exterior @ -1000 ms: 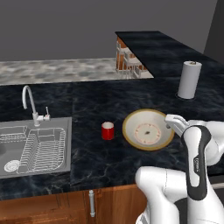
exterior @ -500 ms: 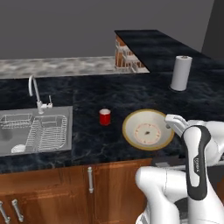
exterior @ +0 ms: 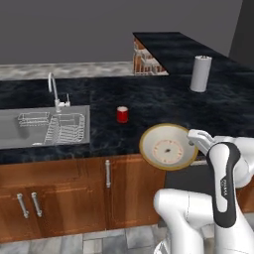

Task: Clear the mugs and bowl far away from the sink.

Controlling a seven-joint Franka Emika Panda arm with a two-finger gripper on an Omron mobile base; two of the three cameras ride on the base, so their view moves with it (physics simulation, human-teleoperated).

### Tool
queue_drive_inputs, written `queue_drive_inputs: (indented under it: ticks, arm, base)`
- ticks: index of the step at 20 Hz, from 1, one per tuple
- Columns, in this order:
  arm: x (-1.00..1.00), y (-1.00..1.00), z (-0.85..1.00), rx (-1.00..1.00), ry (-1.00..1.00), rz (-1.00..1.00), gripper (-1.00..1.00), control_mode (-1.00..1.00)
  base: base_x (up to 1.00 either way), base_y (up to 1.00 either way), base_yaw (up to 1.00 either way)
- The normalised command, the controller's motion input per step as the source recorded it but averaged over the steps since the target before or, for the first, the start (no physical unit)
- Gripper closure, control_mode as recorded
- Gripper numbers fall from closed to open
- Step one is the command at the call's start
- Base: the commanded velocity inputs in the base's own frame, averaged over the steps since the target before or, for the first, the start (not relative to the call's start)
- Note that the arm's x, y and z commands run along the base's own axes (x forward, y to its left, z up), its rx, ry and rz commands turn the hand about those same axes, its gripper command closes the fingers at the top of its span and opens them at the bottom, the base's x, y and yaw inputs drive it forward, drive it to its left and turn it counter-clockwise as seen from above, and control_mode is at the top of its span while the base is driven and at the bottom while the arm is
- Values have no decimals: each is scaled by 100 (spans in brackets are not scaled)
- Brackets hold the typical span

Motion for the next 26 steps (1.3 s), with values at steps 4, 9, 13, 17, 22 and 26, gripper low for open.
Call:
queue_drive_inputs:
  ticks: [4,9,13,17,22,26]
  arm:
    - [0,0,0,0,0,0,100,100]
    - [0,0,0,0,0,0,100,100]
    - [0,0,0,0,0,0,100,100]
    - [0,0,0,0,0,0,100,100]
    - [0,0,0,0,0,0,100,100]
    - [0,0,0,0,0,0,100,100]
  base:
    - [-33,54,7]
    - [-12,68,9]
    - [0,80,14]
    - [-1,94,18]
    - [-9,100,23]
    - [-9,93,30]
